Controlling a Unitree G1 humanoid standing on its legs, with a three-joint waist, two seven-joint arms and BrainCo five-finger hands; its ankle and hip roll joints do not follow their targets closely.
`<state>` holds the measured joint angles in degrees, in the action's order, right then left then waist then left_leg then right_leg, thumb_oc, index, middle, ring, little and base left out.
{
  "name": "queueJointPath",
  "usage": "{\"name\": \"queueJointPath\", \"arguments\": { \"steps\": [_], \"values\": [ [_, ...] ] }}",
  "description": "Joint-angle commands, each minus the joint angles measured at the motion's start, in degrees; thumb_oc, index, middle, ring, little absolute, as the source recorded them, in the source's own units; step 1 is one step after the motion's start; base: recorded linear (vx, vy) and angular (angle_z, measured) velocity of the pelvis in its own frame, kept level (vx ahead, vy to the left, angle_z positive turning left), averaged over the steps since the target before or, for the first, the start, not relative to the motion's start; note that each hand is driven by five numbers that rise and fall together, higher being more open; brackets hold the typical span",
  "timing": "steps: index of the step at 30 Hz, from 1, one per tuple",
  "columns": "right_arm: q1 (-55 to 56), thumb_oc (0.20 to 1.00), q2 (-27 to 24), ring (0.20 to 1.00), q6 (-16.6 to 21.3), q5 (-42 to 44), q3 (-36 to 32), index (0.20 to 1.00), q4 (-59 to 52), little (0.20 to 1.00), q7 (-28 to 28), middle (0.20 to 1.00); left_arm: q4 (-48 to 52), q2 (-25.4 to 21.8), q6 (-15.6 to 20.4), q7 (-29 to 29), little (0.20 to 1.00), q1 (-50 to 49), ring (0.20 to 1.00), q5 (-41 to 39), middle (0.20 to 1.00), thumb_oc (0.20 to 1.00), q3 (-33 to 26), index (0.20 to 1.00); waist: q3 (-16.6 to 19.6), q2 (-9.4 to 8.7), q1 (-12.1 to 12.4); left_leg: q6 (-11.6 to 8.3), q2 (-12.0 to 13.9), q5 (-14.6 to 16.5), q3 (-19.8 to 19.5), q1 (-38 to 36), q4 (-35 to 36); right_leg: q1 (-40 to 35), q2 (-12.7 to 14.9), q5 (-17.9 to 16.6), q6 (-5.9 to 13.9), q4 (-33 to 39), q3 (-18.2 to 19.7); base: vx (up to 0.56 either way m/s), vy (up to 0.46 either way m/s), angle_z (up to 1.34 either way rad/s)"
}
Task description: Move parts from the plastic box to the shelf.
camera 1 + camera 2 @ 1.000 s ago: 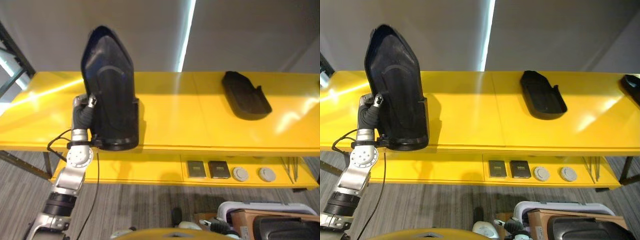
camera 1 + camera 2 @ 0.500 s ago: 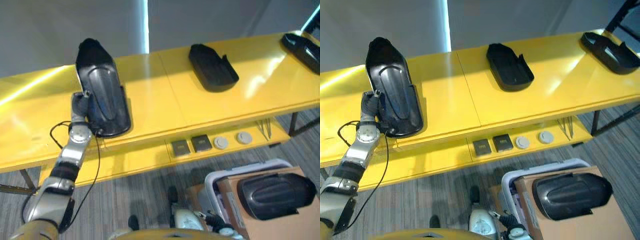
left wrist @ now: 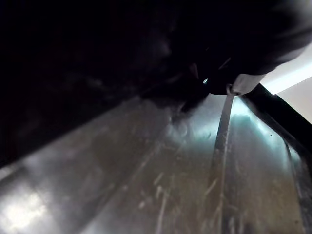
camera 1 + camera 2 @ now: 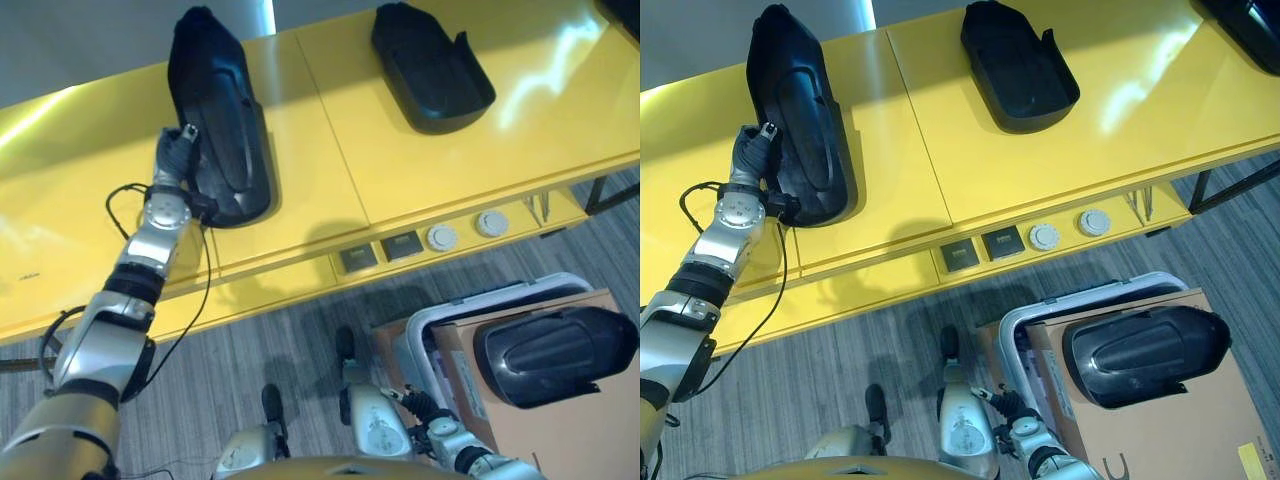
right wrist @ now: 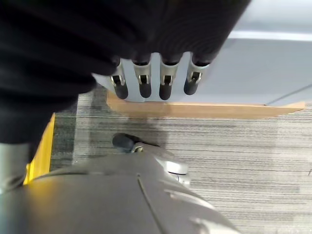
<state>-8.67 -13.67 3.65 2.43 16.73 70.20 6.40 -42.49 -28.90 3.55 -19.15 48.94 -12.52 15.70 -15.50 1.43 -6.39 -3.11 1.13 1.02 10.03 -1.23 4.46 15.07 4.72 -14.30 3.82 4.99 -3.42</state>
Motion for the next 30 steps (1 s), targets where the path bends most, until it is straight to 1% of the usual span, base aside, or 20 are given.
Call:
{"name": "queueJointPath", "arguments": {
  "steps": [1, 2, 4, 6, 7, 9, 10, 11, 12, 14, 15, 22, 23, 26, 27, 28, 29, 30],
  "values": [
    [-1.17, 1.0, -0.39, 1.0, -0.31, 0.98, 2.84, 1.0, 1.29, 1.0, 0.12, 1.0, -7.36, -1.88, -0.6, -1.83, 0.354, 3.55, 0.354, 1.31, 0.354, 0.354, 0.07, 0.354, -0.57, 1.1, 0.37, -3.96, 4.47, -5.73, -2.33, 4.47, 0.54, -7.68, 3.95, 5.88, 6.85, -0.26, 1.97, 0.0, 0.0, 0.0],
    [-1.42, 1.0, -0.39, 1.0, -0.35, 1.02, 2.96, 1.0, 1.37, 1.0, 0.16, 1.0, -8.12, -1.61, -0.81, -2.25, 0.548, 4.01, 0.548, 1.06, 0.548, 0.548, 0.08, 0.548, -0.66, 1.14, 0.33, -3.96, 4.49, -5.76, -2.25, 4.46, 0.54, -7.66, 3.96, 5.88, 6.86, -0.25, 2.0, 0.0, 0.0, 0.0],
    [-1.52, 1.0, -0.42, 1.0, -0.26, 0.94, 3.18, 1.0, 1.34, 1.0, 0.16, 1.0, -8.6, -1.64, -1.08, -2.68, 0.533, 4.35, 0.533, 1.41, 0.533, 0.533, -0.14, 0.533, -0.85, 1.18, 0.28, -3.95, 4.5, -5.72, -2.26, 4.38, 0.54, -7.61, 3.92, 5.89, 6.89, -0.27, 2.1, 0.0, 0.001, -0.03],
    [-1.46, 1.0, -0.48, 1.0, -0.18, 0.96, 3.26, 1.0, 1.4, 1.0, 0.19, 1.0, -9.17, -1.5, -1.35, -3.44, 0.555, 4.17, 0.555, 1.57, 0.555, 0.555, -0.6, 0.555, -0.97, 1.13, 0.32, -3.96, 4.54, -5.73, -2.17, 4.36, 0.54, -7.56, 3.88, 5.85, 6.87, -0.24, 2.18, 0.0, 0.0, 0.0],
    [-1.45, 1.0, -0.5, 1.0, -0.18, 1.03, 3.24, 1.0, 1.44, 1.0, 0.16, 1.0, -9.3, -1.45, -1.46, -3.63, 0.548, 3.97, 0.548, 1.69, 0.548, 0.548, -0.91, 0.548, -0.98, 1.12, 0.36, -3.97, 4.59, -5.71, -2.14, 4.34, 0.54, -7.56, 3.87, 5.88, 6.81, -0.22, 2.17, 0.0, 0.0, 0.0],
    [-1.49, 1.0, -0.61, 1.0, -0.17, 1.12, 3.04, 1.0, 1.57, 1.0, 0.18, 1.0, -9.7, -1.46, -1.81, -4.23, 0.586, 3.59, 0.586, 2.14, 0.586, 0.586, -1.3, 0.586, -1.0, 1.13, 0.4, -4.0, 4.66, -5.74, -2.09, 4.3, 0.54, -7.62, 3.88, 5.95, 6.73, -0.21, 2.17, 0.0, 0.0, 0.0],
    [-1.46, 1.0, -0.73, 1.0, -0.2, 1.06, 2.94, 1.0, 1.69, 1.0, 0.21, 1.0, -9.23, -1.46, -2.0, -4.44, 0.589, 3.08, 0.589, 2.36, 0.589, 0.589, -1.69, 0.589, -1.06, 1.1, 0.5, -4.05, 4.74, -5.75, -2.09, 4.25, 0.54, -7.74, 3.85, 6.03, 6.72, -0.16, 2.06, 0.0, 0.0, 0.0],
    [-1.44, 1.0, -0.74, 1.0, -0.27, 1.07, 2.87, 1.0, 1.91, 1.0, 0.18, 1.0, -9.28, -1.42, -2.24, -4.56, 0.674, 2.92, 0.674, 2.65, 0.674, 0.674, -1.79, 0.674, -1.03, 1.12, 0.53, -4.07, 4.76, -5.78, -2.15, 4.22, 0.54, -7.83, 3.83, 6.07, 6.69, -0.14, 2.01, 0.0, 0.0, 0.0],
    [-1.35, 1.0, -0.75, 1.0, -0.28, 1.07, 2.77, 1.0, 1.97, 1.0, 0.1, 1.0, -9.49, -1.57, -2.52, -4.66, 0.824, 2.58, 0.824, 3.24, 0.824, 0.824, -2.05, 0.824, -0.92, 1.17, 0.61, -4.11, 4.85, -5.75, -2.12, 4.1, 0.54, -7.99, 3.82, 6.16, 6.67, -0.15, 1.9, 0.0, 0.0, 0.0],
    [-1.28, 1.0, -0.78, 1.0, -0.32, 1.06, 2.78, 1.0, 2.15, 1.0, 0.08, 1.0, -9.88, -1.36, -2.86, -5.26, 0.959, 2.64, 0.959, 3.67, 0.959, 0.959, -2.22, 0.959, -0.79, 1.18, 0.7, -4.11, 4.87, -5.7, -2.2, 3.96, 0.54, -8.18, 3.76, 6.23, 6.64, -0.09, 1.8, 0.0, 0.0, 0.0],
    [-1.19, 1.0, -0.74, 1.0, -0.33, 1.01, 2.86, 1.0, 2.1, 1.0, 0.03, 1.0, -9.76, -1.42, -2.9, -5.44, 1.0, 2.47, 1.0, 3.68, 1.0, 1.0, -2.37, 1.0, -0.75, 1.15, 0.75, -4.12, 4.88, -5.67, -2.21, 3.89, 0.54, -8.33, 3.73, 6.26, 6.65, -0.04, 1.76, 0.0, 0.0, 0.0],
    [-1.12, 1.0, -0.72, 1.0, -0.64, 0.34, 2.9, 1.0, 1.96, 1.0, 0.06, 1.0, -7.34, 0.75, -2.58, -7.71, 1.0, -1.06, 1.0, 2.04, 1.0, 1.0, -5.43, 1.0, 0.46, 1.23, 1.21, -4.14, 4.94, -5.2, -2.32, 2.78, 0.54, -9.55, 3.74, 6.76, 6.56, 0.01, 1.25, 0.0, 0.0, 0.0],
    [-1.03, 1.0, -0.78, 1.0, -0.83, 0.06, 2.72, 1.0, 2.03, 1.0, 0.0, 1.0, -6.35, 1.12, -2.31, -7.9, 0.937, -2.37, 0.937, 1.57, 0.937, 0.937, -6.13, 0.937, 0.86, 1.28, 1.37, -4.12, 4.9, -5.06, -2.38, 2.44, 0.54, -9.98, 3.74, 6.96, 6.52, 0.01, 1.14, 0.0, 0.0, 0.0],
    [-0.87, 1.0, -0.85, 1.0, -0.97, -0.38, 2.65, 1.0, 1.99, 1.0, 0.01, 1.0, -5.47, 2.11, -2.25, -8.36, 0.868, -4.07, 0.868, 1.13, 0.868, 0.868, -7.04, 0.868, 1.37, 1.3, 1.46, -4.07, 4.9, -4.9, -2.47, 1.95, 0.54, -10.57, 3.73, 7.22, 6.41, 0.01, 0.94, 0.01, 0.002, 0.02],
    [-0.76, 1.0, -0.84, 1.0, -1.06, -0.51, 2.5, 1.0, 2.02, 1.0, -0.05, 1.0, -5.09, 2.58, -2.27, -8.33, 0.859, -4.78, 0.859, 1.0, 0.859, 0.859, -7.3, 0.859, 1.64, 1.32, 1.47, -4.05, 4.89, -4.8, -2.54, 1.66, 0.54, -10.9, 3.73, 7.33, 6.35, -0.02, 0.86, 0.0, 0.0, 0.0],
    [-0.73, 1.0, -0.86, 1.0, -1.06, -0.52, 2.52, 1.0, 2.01, 1.0, -0.05, 1.0, -5.03, 2.6, -2.3, -8.34, 0.875, -4.84, 0.875, 1.02, 0.875, 0.875, -7.32, 0.875, 1.63, 1.33, 1.45, -4.05, 4.89, -4.79, -2.56, 1.62, 0.54, -10.94, 3.73, 7.34, 6.35, -0.02, 0.84, 0.0, 0.0, 0.0],
    [-0.51, 1.0, -0.98, 1.0, -1.21, -0.71, 2.14, 1.0, 2.05, 1.0, -0.1, 1.0, -4.67, 3.19, -2.42, -8.4, 0.934, -6.37, 0.934, 1.02, 0.934, 0.934, -8.23, 0.934, 2.2, 1.41, 1.54, -4.07, 4.89, -4.61, -2.59, 1.19, 0.54, -11.61, 3.78, 7.62, 6.29, -0.05, 0.57, 0.0, 0.0, 0.0],
    [-0.39, 1.0, -1.01, 1.0, -1.29, -0.77, 1.93, 1.0, 2.03, 1.0, -0.07, 1.0, -4.46, 3.3, -2.4, -8.4, 0.931, -7.02, 0.931, 0.77, 0.931, 0.931, -8.64, 0.931, 2.51, 1.43, 1.57, -4.09, 4.91, -4.55, -2.61, 0.96, 0.54, -11.94, 3.73, 7.73, 6.25, -0.04, 0.44, 0.0, 0.0, 0.0]
  ]
}}
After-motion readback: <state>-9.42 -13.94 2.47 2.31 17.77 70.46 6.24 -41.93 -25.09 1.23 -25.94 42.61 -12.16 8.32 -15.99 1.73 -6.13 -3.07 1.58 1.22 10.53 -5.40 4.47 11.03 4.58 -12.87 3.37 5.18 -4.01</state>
